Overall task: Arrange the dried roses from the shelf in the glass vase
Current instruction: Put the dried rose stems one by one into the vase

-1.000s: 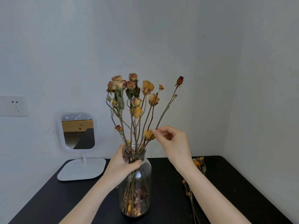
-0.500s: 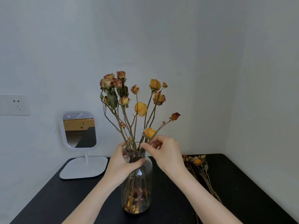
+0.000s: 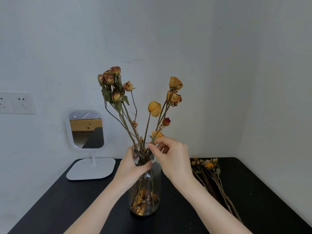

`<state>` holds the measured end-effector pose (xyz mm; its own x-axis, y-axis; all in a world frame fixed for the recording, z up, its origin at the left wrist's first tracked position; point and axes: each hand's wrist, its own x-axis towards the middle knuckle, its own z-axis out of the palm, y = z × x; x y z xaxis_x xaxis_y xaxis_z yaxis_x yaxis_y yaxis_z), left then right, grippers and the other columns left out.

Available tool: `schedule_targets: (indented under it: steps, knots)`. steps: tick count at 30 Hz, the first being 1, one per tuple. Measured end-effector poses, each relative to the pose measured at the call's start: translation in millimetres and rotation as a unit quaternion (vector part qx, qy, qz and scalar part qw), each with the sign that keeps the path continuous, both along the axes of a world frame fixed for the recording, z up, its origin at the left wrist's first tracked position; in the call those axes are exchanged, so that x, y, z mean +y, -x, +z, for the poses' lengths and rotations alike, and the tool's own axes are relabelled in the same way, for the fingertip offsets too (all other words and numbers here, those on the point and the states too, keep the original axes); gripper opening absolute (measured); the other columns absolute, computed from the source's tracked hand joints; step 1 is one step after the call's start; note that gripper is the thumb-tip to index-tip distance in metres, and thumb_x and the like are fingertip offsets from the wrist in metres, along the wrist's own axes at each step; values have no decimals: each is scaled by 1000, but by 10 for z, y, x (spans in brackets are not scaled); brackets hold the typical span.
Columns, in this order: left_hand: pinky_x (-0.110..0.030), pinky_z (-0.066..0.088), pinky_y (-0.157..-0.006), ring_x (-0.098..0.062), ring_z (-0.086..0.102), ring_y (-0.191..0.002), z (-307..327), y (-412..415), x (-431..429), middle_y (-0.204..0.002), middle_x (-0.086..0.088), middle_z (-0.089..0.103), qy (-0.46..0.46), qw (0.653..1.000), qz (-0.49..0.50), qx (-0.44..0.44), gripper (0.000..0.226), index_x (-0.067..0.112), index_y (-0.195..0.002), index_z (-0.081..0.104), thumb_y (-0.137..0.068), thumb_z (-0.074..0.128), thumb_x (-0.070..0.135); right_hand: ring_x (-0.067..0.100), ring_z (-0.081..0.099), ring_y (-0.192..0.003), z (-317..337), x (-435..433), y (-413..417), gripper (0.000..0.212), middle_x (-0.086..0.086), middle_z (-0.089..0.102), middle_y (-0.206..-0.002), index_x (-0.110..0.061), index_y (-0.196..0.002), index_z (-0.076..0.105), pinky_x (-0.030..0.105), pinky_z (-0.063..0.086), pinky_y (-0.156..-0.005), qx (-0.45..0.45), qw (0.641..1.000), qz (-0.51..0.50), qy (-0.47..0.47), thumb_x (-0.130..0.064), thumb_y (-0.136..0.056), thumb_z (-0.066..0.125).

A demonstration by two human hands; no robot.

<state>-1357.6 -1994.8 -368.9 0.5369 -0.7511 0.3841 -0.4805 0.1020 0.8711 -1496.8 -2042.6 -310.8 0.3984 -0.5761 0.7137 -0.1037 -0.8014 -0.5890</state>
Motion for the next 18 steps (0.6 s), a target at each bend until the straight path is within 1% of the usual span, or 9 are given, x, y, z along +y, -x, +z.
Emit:
schedule_targets:
  steps: [1,3,4,6,9,11,14,16,18]
  knots:
    - [-8,43,-69,9,56,-98,4,6,0,-105,23,59,0,1000,2,-5,60,35,-118,44,-69,77,31,-1,53,-58,-7,6,-18,15,-18,56,-65,-22,-90,71,9,43,-56,31,999,-5,4,-34,-83,66]
    - [-8,41,-69,10,55,-97,15,14,-1,-106,24,57,-3,1000,5,-6,61,31,-121,44,-70,77,31,0,53,-61,-8,26,-49,22,-10,66,-76,-21,-101,70,11,44,-61,66,998,-11,15,-34,-85,64]
    - [-7,40,-70,12,53,-95,20,18,2,-105,27,55,-4,1000,6,-3,61,31,-121,43,-70,77,31,0,53,-63,-3,42,-59,25,-7,68,-79,-21,-105,70,13,46,-63,61,998,-13,23,-34,-85,64]
    - [-6,38,-67,17,50,-90,25,28,15,-100,31,52,-6,1000,11,1,61,35,-118,40,-70,77,31,0,55,-61,14,90,-63,27,-10,65,-74,-23,-109,68,15,48,-62,26,999,-14,42,-35,-85,63]
    - [-7,39,-67,17,50,-89,16,38,21,-99,29,53,-7,1000,16,6,60,35,-117,41,-70,77,32,2,61,-65,47,128,-77,20,-7,70,-77,-21,-101,72,17,52,-64,1,998,-9,54,-31,-87,62]
    - [-8,38,-69,17,49,-91,8,42,17,-100,29,53,-7,1000,16,6,59,36,-116,41,-69,77,32,3,61,-66,56,130,-92,18,-3,72,-80,-20,-99,72,18,52,-64,18,998,-12,56,-29,-88,61]
    - [-9,38,-72,15,48,-93,-5,29,5,-101,29,52,-8,1000,14,-3,58,40,-114,40,-70,76,32,2,57,-62,24,114,-95,18,-4,71,-77,-22,-99,72,16,50,-61,45,997,-17,64,-30,-89,60]
    - [-8,38,-72,14,48,-95,1,36,10,-101,30,52,-12,1000,12,-3,58,40,-114,39,-70,76,32,-1,55,-61,-8,99,-67,18,-8,69,-75,-23,-98,72,11,47,-60,44,997,-13,58,-31,-88,60]
    - [-9,39,-75,10,50,-102,-1,60,32,-106,30,52,-7,1000,7,3,60,38,-119,40,-71,76,32,-3,55,-58,-30,73,-11,16,-18,61,-65,-25,-95,72,7,45,-57,33,999,-7,43,-33,-86,62]
